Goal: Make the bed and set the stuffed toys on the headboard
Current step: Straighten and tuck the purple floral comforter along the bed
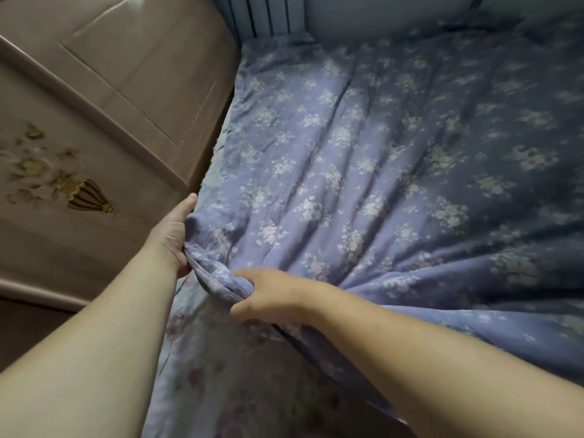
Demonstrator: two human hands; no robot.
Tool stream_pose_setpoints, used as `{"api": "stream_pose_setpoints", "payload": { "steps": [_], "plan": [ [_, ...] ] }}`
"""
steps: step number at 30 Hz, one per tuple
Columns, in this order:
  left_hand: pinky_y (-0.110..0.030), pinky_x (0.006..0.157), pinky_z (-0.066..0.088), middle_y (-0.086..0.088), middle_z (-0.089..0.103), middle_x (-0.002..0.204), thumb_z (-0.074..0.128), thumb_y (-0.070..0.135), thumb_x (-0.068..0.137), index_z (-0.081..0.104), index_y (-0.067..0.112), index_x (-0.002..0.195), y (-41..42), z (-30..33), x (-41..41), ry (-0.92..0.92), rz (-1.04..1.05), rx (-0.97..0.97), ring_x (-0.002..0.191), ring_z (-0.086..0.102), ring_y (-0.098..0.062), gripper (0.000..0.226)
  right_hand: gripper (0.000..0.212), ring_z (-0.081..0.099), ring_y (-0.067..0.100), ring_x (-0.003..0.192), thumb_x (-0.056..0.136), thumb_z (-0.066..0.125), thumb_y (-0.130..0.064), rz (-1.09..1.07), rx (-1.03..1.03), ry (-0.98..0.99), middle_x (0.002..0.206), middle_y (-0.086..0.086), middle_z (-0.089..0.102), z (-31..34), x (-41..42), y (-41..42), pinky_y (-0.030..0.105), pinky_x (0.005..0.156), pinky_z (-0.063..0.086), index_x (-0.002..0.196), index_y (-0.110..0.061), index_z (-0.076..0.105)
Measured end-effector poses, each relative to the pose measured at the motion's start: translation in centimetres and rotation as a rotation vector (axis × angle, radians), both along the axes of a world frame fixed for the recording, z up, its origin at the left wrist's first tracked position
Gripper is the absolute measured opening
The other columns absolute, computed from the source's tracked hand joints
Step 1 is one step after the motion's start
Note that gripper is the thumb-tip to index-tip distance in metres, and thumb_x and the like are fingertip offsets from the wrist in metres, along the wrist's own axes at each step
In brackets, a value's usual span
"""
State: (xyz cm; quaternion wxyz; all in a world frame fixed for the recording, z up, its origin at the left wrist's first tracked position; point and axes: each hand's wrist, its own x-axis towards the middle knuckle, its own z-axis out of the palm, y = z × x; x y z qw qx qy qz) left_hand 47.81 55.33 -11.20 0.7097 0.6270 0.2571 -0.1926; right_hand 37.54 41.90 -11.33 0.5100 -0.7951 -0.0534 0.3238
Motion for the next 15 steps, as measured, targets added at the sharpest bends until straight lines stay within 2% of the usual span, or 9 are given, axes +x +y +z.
{"api": "stream_pose_setpoints", "payload": {
  "steps": [1, 2, 4, 5, 8, 11, 13, 15],
  "plan": [
    [-0.031, 0.060, 0.053, -0.012, 0.072, 0.079, 0.061, 0.038, 0.087, 0.070, 0.008, 0.091, -0.1, -0.4, 0.3, 0.051, -0.027, 0.036, 0.067, 0.069, -0.024, 0.032, 0.027, 0.067, 0.024, 0.086, 0.081, 0.060, -0.018, -0.025, 0.040, 0.025, 0.098, 0.007, 0.070, 0.0, 0.1, -0.2, 0.034, 0.080, 0.055, 0.108, -0.022, 0.060],
    [-0.033, 0.064, 0.052, -0.012, 0.071, 0.075, 0.061, 0.034, 0.088, 0.066, 0.007, 0.092, -0.1, -0.7, 0.7, 0.093, -0.037, 0.074, 0.066, 0.067, -0.025, 0.028, 0.024, 0.066, 0.022, 0.080, 0.083, 0.061, -0.017, -0.040, 0.067, 0.044, 0.094, 0.005, 0.069, 0.1, 0.2, -0.3, 0.030, 0.075, 0.055, 0.107, -0.020, 0.061],
    [-0.034, 0.063, 0.051, -0.009, 0.067, 0.054, 0.054, 0.019, 0.093, 0.061, 0.011, 0.079, -0.2, -1.3, 1.5, 0.049, 0.007, 0.151, 0.058, 0.063, -0.021, 0.017, 0.019, 0.064, 0.019, 0.080, 0.085, 0.062, -0.020, -0.048, 0.082, 0.053, 0.093, 0.003, 0.066, 0.1, 0.3, -0.5, 0.026, 0.072, 0.052, 0.105, -0.021, 0.060],
    [-0.029, 0.059, 0.053, -0.008, 0.065, 0.053, 0.050, 0.011, 0.095, 0.060, 0.014, 0.078, 0.0, -1.7, 2.0, -0.019, 0.027, 0.172, 0.056, 0.062, -0.018, 0.020, 0.021, 0.065, 0.021, 0.086, 0.086, 0.061, -0.022, -0.054, 0.085, 0.055, 0.098, 0.004, 0.068, 0.0, 0.4, -0.5, 0.028, 0.078, 0.053, 0.107, -0.020, 0.060],
    [-0.018, 0.051, 0.054, -0.009, 0.063, 0.071, 0.039, -0.005, 0.093, 0.062, 0.008, 0.093, 0.7, -1.7, 2.5, -0.247, 0.160, 0.206, 0.062, 0.063, -0.015, 0.026, 0.029, 0.063, 0.026, 0.101, 0.088, 0.056, -0.026, -0.057, 0.074, 0.046, 0.111, 0.008, 0.067, -0.1, 0.7, 0.1, 0.038, 0.093, 0.051, 0.116, -0.020, 0.059],
    [-0.016, 0.055, 0.053, -0.004, 0.060, 0.085, 0.036, -0.007, 0.094, 0.062, 0.010, 0.099, 1.5, -1.0, 2.9, -0.382, 0.367, 0.210, 0.072, 0.060, -0.013, 0.031, 0.027, 0.058, 0.028, 0.106, 0.091, 0.051, -0.022, -0.061, 0.114, 0.032, 0.112, 0.008, 0.063, -0.1, 1.3, 1.4, 0.033, 0.091, 0.046, 0.117, -0.019, 0.059],
    [-0.017, 0.067, 0.054, -0.008, 0.062, 0.098, 0.038, -0.006, 0.093, 0.061, 0.007, 0.115, 2.0, -0.7, 3.6, -0.451, 0.450, 0.236, 0.083, 0.061, -0.016, 0.035, 0.027, 0.058, 0.028, 0.106, 0.090, 0.050, -0.019, -0.079, 0.139, 0.024, 0.113, 0.010, 0.063, -0.1, 1.7, 2.3, 0.033, 0.089, 0.046, 0.115, -0.016, 0.060],
    [-0.024, 0.083, 0.053, -0.013, 0.062, 0.110, 0.039, -0.008, 0.091, 0.060, 0.004, 0.119, 2.6, -0.5, 4.4, -0.494, 0.514, 0.247, 0.093, 0.060, -0.020, 0.037, 0.026, 0.058, 0.028, 0.104, 0.089, 0.049, -0.016, -0.096, 0.164, 0.016, 0.112, 0.011, 0.063, -0.4, 2.2, 3.2, 0.035, 0.089, 0.046, 0.113, -0.014, 0.061]
  ]
}}
